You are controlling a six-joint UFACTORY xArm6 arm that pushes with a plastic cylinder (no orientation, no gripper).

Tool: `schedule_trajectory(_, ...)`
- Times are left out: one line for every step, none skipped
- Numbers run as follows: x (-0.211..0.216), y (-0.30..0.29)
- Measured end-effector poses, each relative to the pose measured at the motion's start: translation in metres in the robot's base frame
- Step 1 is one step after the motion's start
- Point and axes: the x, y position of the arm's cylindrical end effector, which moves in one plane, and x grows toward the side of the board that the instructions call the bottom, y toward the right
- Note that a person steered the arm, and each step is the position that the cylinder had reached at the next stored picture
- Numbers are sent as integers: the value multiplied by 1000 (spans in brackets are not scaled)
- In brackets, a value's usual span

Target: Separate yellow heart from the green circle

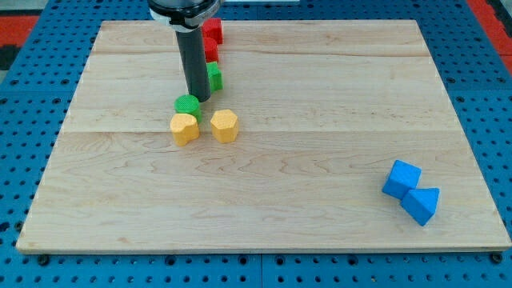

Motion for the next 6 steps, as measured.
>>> schedule_trajectory(1,-52)
schedule_trajectory(47,-88)
schedule_trajectory(64,-66)
schedule_trajectory(64,-49)
schedule_trajectory(65,-21)
schedule_trajectory(65,6)
